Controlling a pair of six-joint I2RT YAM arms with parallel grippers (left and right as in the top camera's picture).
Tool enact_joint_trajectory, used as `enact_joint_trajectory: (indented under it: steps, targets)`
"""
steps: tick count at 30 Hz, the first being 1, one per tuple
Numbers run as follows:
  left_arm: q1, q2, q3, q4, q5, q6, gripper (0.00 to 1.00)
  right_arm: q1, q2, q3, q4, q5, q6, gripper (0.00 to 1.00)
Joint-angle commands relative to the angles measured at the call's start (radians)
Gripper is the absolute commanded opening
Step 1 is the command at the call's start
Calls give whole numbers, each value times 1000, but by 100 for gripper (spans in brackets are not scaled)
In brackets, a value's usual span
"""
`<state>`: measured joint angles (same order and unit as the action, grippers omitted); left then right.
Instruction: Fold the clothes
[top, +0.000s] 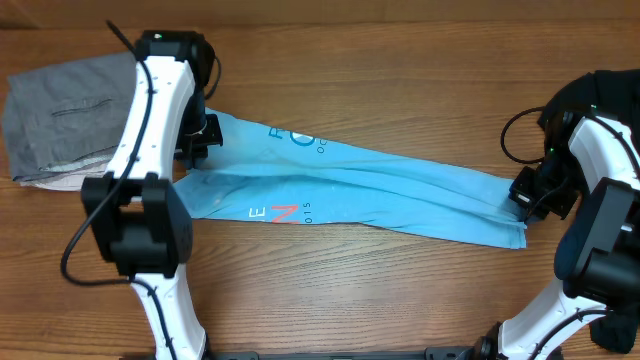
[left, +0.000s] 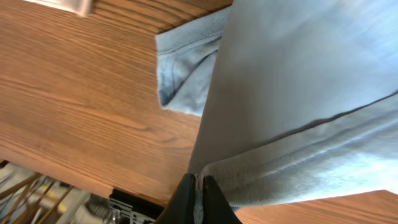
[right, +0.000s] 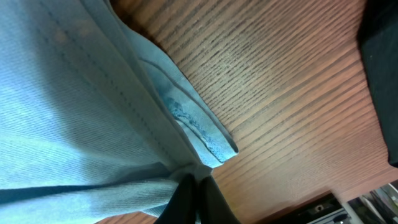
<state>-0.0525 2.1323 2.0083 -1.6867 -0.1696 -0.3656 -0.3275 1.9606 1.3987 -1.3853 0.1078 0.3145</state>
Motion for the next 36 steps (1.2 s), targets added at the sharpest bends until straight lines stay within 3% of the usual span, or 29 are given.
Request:
enact_joint_trajectory:
  steps: [1, 21, 36]
  targets:
    - [-14, -43, -1, -3, -14, -32, 4, -4, -27, -3, -13, -8, 8, 4]
    - [-11, -39, -367, 377, -81, -40, 4, -4, -27, -3, -66, -60, -34, 4]
    - [1, -39, -384, 412, -133, -37, 4, -4, -27, 74, -140, -125, -100, 4]
